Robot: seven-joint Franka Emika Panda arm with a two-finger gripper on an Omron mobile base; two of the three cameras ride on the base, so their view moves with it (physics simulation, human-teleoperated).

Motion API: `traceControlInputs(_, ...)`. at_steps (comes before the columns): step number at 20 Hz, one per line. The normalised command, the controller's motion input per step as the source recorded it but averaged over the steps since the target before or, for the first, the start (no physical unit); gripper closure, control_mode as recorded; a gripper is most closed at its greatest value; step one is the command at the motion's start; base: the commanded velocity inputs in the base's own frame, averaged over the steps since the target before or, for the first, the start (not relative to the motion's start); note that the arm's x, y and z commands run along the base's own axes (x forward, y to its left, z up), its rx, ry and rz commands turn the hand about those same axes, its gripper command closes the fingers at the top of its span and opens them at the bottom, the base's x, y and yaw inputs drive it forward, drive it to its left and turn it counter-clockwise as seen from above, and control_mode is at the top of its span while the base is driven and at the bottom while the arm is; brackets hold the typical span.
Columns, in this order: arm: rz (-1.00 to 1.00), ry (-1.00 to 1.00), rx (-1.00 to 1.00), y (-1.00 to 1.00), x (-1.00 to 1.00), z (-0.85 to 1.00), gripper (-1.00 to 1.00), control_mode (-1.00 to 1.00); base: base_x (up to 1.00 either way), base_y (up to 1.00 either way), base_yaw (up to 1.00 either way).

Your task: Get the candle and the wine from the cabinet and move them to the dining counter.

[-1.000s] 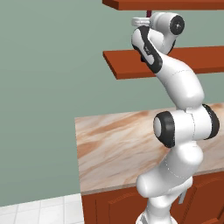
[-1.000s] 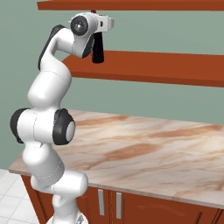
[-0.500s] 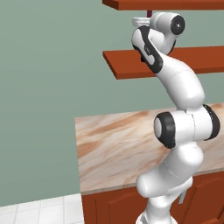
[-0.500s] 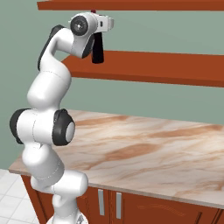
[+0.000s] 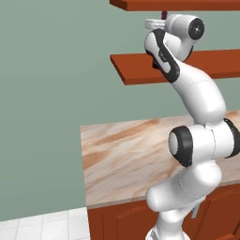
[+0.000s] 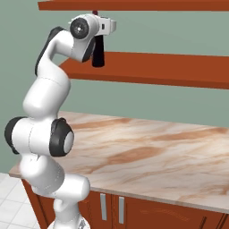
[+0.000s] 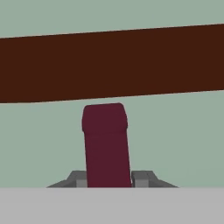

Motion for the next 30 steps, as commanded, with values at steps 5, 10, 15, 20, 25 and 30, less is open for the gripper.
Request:
traceControlInputs(5,0.0,0.0,0.04,-0.09,-0.38,-0.09,1.0,-1.0,0.0,0.0,0.0)
traceControlInputs(10,0.0,-0.01,0.0,-0.12,-0.77,0.0,1.0,-1.0,0.0,0.0,0.0)
traceControlInputs(15,0.0,0.0,0.0,-0.12,-0.99,0.0,1.0,-1.0,0.0,0.0,0.0)
traceControlInputs(20,-0.01,0.0,0.0,-0.13,-1.0,0.0,1.0,-1.0,0.0,0.0,0.0)
traceControlInputs(25,-0.01,0.0,0.0,-0.04,-1.0,0.0,1.0,-1.0,0.0,0.0,0.0)
traceControlInputs(30,0.0,0.07,0.0,0.0,-0.91,0.0,1.0,-1.0,0.0,0.0,0.0)
